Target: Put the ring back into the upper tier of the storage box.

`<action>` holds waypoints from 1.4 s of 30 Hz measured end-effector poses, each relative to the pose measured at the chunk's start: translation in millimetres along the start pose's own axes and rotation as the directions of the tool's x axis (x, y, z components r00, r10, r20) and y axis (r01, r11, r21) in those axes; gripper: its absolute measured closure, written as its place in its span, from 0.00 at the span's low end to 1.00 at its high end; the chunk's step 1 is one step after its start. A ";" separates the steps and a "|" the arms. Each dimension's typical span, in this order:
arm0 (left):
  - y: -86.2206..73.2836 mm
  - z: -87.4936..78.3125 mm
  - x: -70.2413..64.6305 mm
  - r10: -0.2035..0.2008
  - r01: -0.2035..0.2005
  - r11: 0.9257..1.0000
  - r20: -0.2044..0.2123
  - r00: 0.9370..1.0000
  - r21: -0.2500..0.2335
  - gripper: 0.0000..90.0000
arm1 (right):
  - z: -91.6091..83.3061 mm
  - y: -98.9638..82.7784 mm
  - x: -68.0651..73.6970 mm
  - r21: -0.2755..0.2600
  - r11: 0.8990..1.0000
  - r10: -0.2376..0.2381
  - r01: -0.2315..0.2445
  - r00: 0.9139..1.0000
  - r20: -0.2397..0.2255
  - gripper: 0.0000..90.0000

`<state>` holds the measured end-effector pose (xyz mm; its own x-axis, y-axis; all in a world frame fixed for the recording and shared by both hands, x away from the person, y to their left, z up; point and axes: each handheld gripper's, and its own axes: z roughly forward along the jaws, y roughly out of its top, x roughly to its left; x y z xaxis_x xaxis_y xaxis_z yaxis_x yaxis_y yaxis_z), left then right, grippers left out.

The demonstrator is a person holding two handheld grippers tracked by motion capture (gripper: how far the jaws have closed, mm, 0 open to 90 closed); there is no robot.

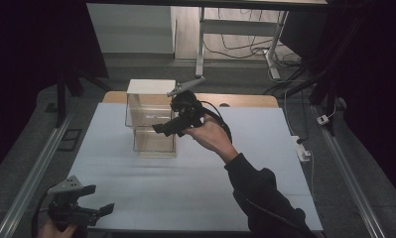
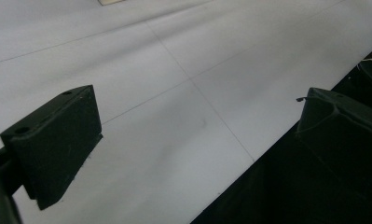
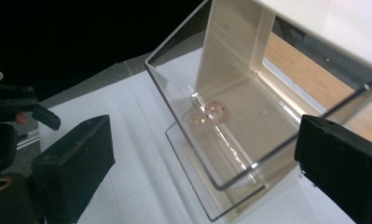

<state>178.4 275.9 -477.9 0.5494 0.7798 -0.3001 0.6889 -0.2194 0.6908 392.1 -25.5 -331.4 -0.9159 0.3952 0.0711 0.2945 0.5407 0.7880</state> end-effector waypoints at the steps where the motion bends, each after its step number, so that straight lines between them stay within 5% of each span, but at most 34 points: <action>1: 0.0 -0.1 0.1 0.000 0.000 1.000 0.000 1.000 -0.001 0.00 | -0.4 -1.2 -0.5 0.003 1.000 -0.002 0.002 1.000 0.000 0.04; 19: 0.0 -0.2 0.1 0.001 -0.001 1.000 0.000 1.000 -0.002 0.00 | -13.7 -33.3 -1.9 -0.018 1.000 0.024 -0.024 1.000 0.000 0.00; 42: -0.1 -0.6 -0.1 0.005 -0.005 1.000 0.002 1.000 -0.005 0.00 | -26.7 -82.2 7.4 -0.030 0.999 0.015 -0.013 0.997 0.074 0.00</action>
<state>178.0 276.2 -477.6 0.5538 0.7777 -0.2975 0.6837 -0.2208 0.6956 353.8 -86.8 -379.3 -0.8885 0.4574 0.0372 0.2980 0.5133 0.8048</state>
